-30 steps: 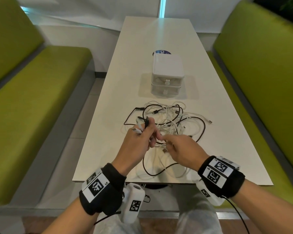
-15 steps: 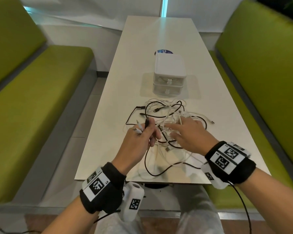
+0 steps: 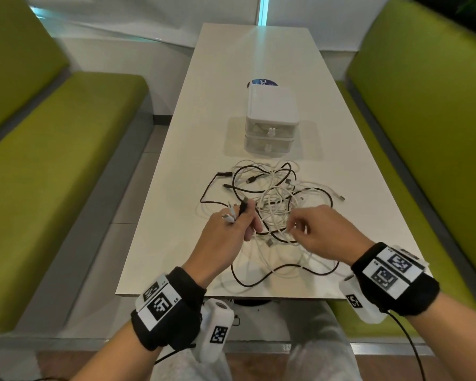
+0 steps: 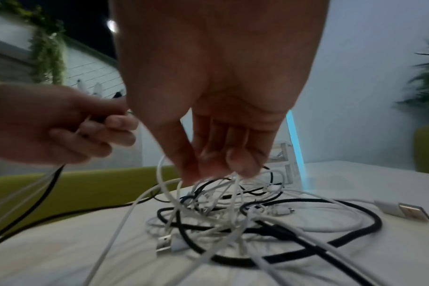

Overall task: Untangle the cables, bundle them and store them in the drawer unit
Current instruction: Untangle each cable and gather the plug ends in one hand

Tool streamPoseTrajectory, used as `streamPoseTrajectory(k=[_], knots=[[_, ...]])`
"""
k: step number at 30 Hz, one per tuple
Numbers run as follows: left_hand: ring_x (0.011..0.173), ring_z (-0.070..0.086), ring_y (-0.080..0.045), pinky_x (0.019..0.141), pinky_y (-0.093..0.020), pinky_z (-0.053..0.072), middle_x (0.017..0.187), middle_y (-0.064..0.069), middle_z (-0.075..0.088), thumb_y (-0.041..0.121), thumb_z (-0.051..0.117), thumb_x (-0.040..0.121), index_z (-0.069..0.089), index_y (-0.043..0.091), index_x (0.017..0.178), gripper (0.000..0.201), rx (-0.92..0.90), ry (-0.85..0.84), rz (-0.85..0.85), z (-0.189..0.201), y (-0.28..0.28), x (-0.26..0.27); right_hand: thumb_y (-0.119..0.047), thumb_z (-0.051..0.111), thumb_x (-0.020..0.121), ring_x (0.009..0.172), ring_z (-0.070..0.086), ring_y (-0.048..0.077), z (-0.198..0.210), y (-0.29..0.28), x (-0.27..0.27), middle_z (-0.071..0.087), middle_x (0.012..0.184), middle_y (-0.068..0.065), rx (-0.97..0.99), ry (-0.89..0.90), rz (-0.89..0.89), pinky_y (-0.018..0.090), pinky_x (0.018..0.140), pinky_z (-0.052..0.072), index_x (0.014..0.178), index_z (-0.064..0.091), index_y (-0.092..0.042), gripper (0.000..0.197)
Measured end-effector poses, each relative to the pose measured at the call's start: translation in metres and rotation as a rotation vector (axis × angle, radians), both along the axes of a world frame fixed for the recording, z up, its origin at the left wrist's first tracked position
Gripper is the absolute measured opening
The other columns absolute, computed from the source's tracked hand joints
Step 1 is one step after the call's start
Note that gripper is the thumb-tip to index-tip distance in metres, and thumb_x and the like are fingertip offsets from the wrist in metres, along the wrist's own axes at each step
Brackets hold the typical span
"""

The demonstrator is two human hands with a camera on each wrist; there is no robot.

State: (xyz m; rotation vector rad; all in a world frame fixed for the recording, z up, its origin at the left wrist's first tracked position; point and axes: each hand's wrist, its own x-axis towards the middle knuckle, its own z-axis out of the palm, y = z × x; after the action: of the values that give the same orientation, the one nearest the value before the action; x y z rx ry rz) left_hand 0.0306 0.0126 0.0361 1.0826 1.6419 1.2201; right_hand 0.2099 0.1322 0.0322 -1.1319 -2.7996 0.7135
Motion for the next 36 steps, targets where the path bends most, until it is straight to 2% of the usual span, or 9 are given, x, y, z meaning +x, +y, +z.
streamPoseTrajectory(k=[4, 7, 12, 15, 18, 23, 26, 29, 36], knots=[[0.05, 0.042, -0.004, 0.055, -0.02, 0.03, 0.054, 0.005, 0.049, 0.051, 0.037, 0.099, 0.065, 0.018, 0.064, 0.055, 0.007, -0.004, -0.007, -0.001, 0.001, 0.001, -0.031, 0.052, 0.095, 0.087, 0.063, 0.022, -0.024, -0.014, -0.013, 0.067, 0.093, 0.002, 0.115, -0.223, 0.042, 0.031, 0.07, 0.048, 0.112, 0.061, -0.03, 0.02], [0.048, 0.042, -0.001, 0.053, -0.017, 0.029, 0.054, 0.005, 0.048, 0.049, 0.038, 0.099, 0.065, 0.015, 0.066, 0.055, 0.004, -0.002, -0.009, -0.001, 0.0, 0.0, -0.022, 0.047, 0.096, 0.084, 0.063, 0.029, -0.034, -0.019, -0.023, 0.065, 0.091, 0.009, 0.17, -0.245, 0.029, 0.038, 0.07, 0.053, 0.115, 0.054, -0.025, 0.021], [0.049, 0.04, -0.003, 0.053, -0.017, 0.029, 0.055, 0.005, 0.048, 0.048, 0.038, 0.1, 0.064, 0.017, 0.066, 0.053, 0.002, 0.014, -0.004, -0.001, -0.002, -0.004, -0.022, 0.053, 0.093, 0.084, 0.059, 0.025, -0.03, -0.007, -0.024, 0.059, 0.093, 0.005, -0.005, -0.235, 0.015, 0.033, 0.07, 0.047, 0.113, 0.055, -0.03, 0.021], [0.05, 0.04, -0.003, 0.053, -0.017, 0.029, 0.056, 0.003, 0.047, 0.049, 0.037, 0.1, 0.065, 0.016, 0.065, 0.055, 0.011, 0.014, -0.023, 0.001, -0.002, 0.001, -0.021, 0.054, 0.091, 0.081, 0.055, 0.025, -0.028, -0.005, -0.032, 0.051, 0.087, 0.002, 0.073, -0.322, 0.047, 0.03, 0.064, 0.039, 0.105, 0.055, -0.027, 0.015], [0.049, 0.04, -0.003, 0.052, -0.016, 0.028, 0.055, 0.003, 0.047, 0.05, 0.036, 0.1, 0.065, 0.015, 0.067, 0.057, 0.018, 0.024, -0.046, 0.005, -0.005, 0.006, -0.021, 0.058, 0.086, 0.089, 0.058, 0.025, -0.028, 0.0, -0.039, 0.053, 0.095, 0.001, 0.169, -0.333, 0.115, 0.034, 0.065, 0.047, 0.093, 0.056, -0.026, 0.009], [0.051, 0.041, -0.005, 0.056, -0.02, 0.029, 0.056, 0.003, 0.048, 0.054, 0.037, 0.097, 0.065, 0.014, 0.069, 0.056, 0.04, 0.009, -0.028, 0.008, -0.01, 0.001, -0.021, 0.051, 0.094, 0.093, 0.057, 0.026, -0.034, -0.003, -0.035, 0.05, 0.108, 0.005, 0.211, -0.412, 0.18, 0.036, 0.069, 0.048, 0.109, 0.054, -0.012, 0.018], [0.049, 0.041, -0.003, 0.053, -0.016, 0.029, 0.054, 0.005, 0.048, 0.05, 0.038, 0.099, 0.065, 0.012, 0.069, 0.055, 0.05, 0.006, -0.016, 0.009, -0.013, -0.001, -0.013, 0.051, 0.091, 0.08, 0.053, 0.022, -0.033, -0.002, -0.029, 0.048, 0.101, 0.001, 0.127, -0.307, 0.153, 0.034, 0.068, 0.047, 0.094, 0.048, -0.019, 0.008], [0.05, 0.04, -0.005, 0.054, -0.019, 0.029, 0.055, 0.003, 0.048, 0.05, 0.037, 0.099, 0.065, 0.011, 0.07, 0.056, 0.053, 0.005, -0.032, 0.008, -0.014, -0.001, -0.003, 0.047, 0.086, 0.08, 0.048, 0.016, -0.028, 0.006, -0.026, 0.047, 0.092, -0.006, 0.081, -0.267, 0.143, 0.026, 0.068, 0.039, 0.084, 0.048, -0.024, 0.021], [0.05, 0.041, -0.004, 0.055, -0.019, 0.03, 0.055, 0.004, 0.048, 0.05, 0.038, 0.099, 0.064, 0.021, 0.063, 0.054, 0.043, -0.019, -0.03, 0.007, -0.011, 0.001, -0.013, 0.054, 0.092, 0.085, 0.057, 0.02, -0.032, 0.004, -0.024, 0.057, 0.104, -0.004, 0.136, -0.281, 0.155, 0.035, 0.072, 0.05, 0.104, 0.058, -0.025, 0.017]])
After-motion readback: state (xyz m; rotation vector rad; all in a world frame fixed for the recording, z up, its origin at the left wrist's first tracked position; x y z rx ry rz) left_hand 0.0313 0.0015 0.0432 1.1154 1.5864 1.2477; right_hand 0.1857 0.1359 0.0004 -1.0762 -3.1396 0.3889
